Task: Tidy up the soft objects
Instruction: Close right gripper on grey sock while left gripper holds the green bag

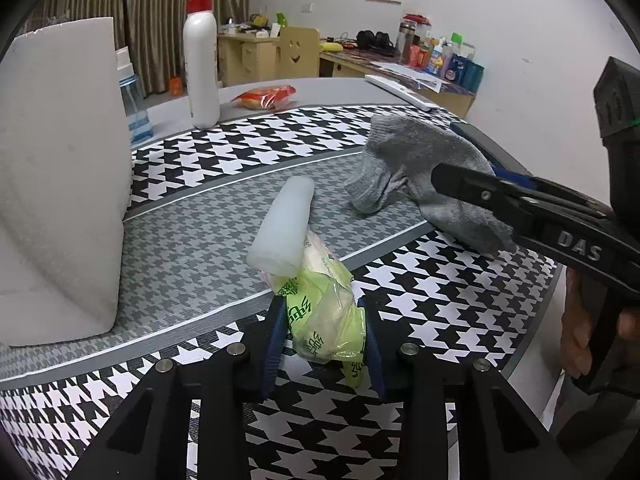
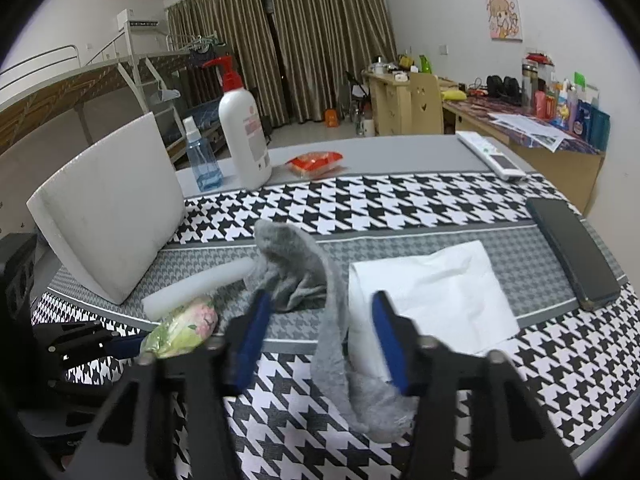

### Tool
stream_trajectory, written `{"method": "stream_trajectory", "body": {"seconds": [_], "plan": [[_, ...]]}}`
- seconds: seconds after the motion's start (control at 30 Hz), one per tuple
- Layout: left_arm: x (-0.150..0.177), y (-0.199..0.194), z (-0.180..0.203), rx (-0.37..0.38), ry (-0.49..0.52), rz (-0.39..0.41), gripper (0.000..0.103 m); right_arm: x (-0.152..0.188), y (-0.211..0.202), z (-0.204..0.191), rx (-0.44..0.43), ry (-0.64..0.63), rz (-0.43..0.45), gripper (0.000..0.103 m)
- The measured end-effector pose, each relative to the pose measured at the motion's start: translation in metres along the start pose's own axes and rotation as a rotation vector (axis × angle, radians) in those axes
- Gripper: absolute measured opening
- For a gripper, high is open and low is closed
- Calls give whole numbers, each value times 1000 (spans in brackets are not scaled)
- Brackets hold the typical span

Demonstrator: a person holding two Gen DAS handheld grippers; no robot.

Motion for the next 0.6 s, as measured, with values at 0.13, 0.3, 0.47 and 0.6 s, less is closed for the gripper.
{"method": "stream_trajectory", "body": {"seconds": [0.13,0.3,0.47,0.6], "plan": [[0,-2,-1,5,6,1,37,1,2,0,4,11,-11,21],[1,-4,-1,0,10,6,36,0,1,0,-11,18,-14,12],[0,-11,0,-6,18,24,36,-2,-3,-1,-27,22,-3,11],[0,-15,-1,-6,22,37,34,-4,-7,-4,-23,15,3,8]]}}
Point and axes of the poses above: each gripper's, at about its wrist camera, not at the fingertips, and y roughly the way its jaws point, z to its right, x to its underside, the point moved 6 cm from there along y, roughly the way its jaws point, and after that the axes turned 13 degrees about -z, right-handed, at the moved point
